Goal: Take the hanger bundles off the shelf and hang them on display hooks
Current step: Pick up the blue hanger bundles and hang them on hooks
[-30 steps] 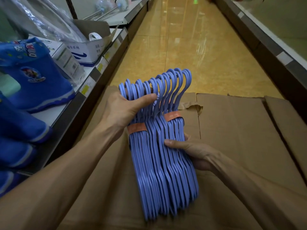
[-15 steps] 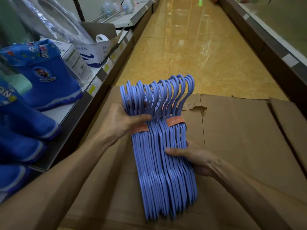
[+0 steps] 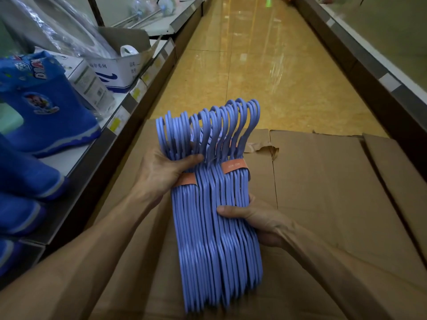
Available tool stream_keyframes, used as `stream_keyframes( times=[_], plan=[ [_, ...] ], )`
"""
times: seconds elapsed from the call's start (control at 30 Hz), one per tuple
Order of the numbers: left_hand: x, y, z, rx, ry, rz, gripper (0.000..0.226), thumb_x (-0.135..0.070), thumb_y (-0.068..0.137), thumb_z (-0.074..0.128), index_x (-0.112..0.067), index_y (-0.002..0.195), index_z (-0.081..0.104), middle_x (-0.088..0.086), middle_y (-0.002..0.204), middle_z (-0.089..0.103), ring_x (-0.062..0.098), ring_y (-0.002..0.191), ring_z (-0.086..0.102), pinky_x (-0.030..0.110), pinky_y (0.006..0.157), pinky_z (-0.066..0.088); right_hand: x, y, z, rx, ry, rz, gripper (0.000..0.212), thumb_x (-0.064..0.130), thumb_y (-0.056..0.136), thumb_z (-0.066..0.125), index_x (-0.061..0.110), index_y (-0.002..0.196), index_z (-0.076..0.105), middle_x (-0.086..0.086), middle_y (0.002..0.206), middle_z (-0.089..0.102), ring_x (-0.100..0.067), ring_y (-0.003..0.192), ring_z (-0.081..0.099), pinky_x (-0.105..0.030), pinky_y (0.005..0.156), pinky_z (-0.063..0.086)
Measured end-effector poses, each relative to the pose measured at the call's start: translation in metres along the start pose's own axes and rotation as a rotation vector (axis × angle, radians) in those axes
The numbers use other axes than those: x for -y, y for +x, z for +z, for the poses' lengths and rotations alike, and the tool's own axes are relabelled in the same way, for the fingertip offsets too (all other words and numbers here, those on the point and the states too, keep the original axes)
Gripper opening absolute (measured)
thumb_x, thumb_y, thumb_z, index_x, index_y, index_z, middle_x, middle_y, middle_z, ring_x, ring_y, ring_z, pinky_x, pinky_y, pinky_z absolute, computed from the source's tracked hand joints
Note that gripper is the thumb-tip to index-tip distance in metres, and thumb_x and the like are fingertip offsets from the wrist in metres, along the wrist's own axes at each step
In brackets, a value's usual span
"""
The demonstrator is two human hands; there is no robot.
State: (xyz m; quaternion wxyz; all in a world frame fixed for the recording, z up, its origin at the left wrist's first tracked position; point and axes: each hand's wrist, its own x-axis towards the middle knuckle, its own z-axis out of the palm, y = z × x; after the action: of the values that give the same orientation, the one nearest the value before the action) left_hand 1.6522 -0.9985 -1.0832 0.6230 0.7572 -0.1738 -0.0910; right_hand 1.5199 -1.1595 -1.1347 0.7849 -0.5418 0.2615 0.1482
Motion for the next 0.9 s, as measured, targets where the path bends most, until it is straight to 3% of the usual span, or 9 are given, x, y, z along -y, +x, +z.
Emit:
stream_keyframes(
  times=[0.13,0.27,0.4,0.53,0.67,0.77,0.9],
  plan=[
    [0.002,-0.003,-0.005,-0.088,-0.022,-0.011,0.035,-0.018,0.071,0.085,-0.034,0.098,0.068,-0.016,0.095,0.072,-0.002,0.087,0.07,0.029,0.081,0.059,0.012,-0.005,0.005,0.02,-0.055,-0.039,0.037,0.0,0.084,0.072,0.01,0.118,0.062,-0.012,0.109,0.074,-0.031,0.096,0.073,-0.045,0.08,0.062],
    [-0.008,-0.002,-0.011,-0.116,-0.048,0.029,0.043,-0.016,0.073,0.084,-0.02,0.112,0.067,-0.013,0.103,0.071,-0.001,0.093,0.07,0.027,0.082,0.059,0.024,-0.011,0.011,0.038,-0.098,-0.067,0.044,0.0,0.083,0.073,0.008,0.124,0.059,-0.018,0.119,0.07,-0.037,0.105,0.069,-0.053,0.088,0.058],
    [-0.031,-0.006,-0.023,-0.117,-0.068,0.057,0.036,-0.008,0.074,0.082,-0.025,0.101,0.067,-0.016,0.098,0.071,-0.003,0.091,0.07,0.023,0.08,0.058,0.035,-0.025,0.024,0.066,-0.059,-0.072,0.041,-0.001,0.083,0.071,0.011,0.121,0.059,-0.013,0.109,0.072,-0.032,0.094,0.073,-0.048,0.078,0.062],
    [-0.06,-0.014,-0.037,-0.153,-0.108,0.069,0.032,-0.007,0.074,0.083,-0.025,0.095,0.068,-0.023,0.086,0.072,-0.003,0.087,0.071,0.016,0.072,0.056,0.054,-0.052,0.038,0.109,-0.059,-0.088,0.051,-0.002,0.079,0.073,0.008,0.126,0.055,-0.014,0.109,0.072,-0.032,0.092,0.074,-0.047,0.075,0.063],
    [-0.118,-0.025,-0.055,-0.171,-0.183,0.019,0.031,-0.007,0.071,0.084,-0.024,0.093,0.07,-0.021,0.084,0.075,0.002,0.088,0.072,0.019,0.075,0.058,0.094,-0.1,0.058,0.107,-0.092,-0.107,0.051,-0.002,0.082,0.072,0.008,0.128,0.053,-0.016,0.115,0.071,-0.034,0.096,0.073,-0.047,0.075,0.062],
    [-0.182,-0.035,-0.074,-0.155,-0.249,-0.055,0.039,-0.014,0.058,0.088,-0.022,0.092,0.073,-0.006,0.099,0.077,0.016,0.097,0.073,0.036,0.083,0.059,0.136,-0.15,0.079,0.106,-0.104,-0.087,0.053,-0.003,0.082,0.071,0.007,0.131,0.052,-0.016,0.117,0.07,-0.033,0.096,0.073,-0.046,0.075,0.063],
    [-0.299,-0.05,-0.098,-0.154,-0.289,-0.127,0.029,0.002,0.07,0.079,-0.019,0.088,0.071,-0.01,0.087,0.077,0.01,0.087,0.074,0.028,0.075,0.059,0.21,-0.233,0.115,0.126,-0.09,-0.075,0.051,-0.005,0.083,0.07,0.007,0.129,0.053,-0.014,0.113,0.072,-0.032,0.094,0.074,-0.044,0.073,0.063]
  ],
)
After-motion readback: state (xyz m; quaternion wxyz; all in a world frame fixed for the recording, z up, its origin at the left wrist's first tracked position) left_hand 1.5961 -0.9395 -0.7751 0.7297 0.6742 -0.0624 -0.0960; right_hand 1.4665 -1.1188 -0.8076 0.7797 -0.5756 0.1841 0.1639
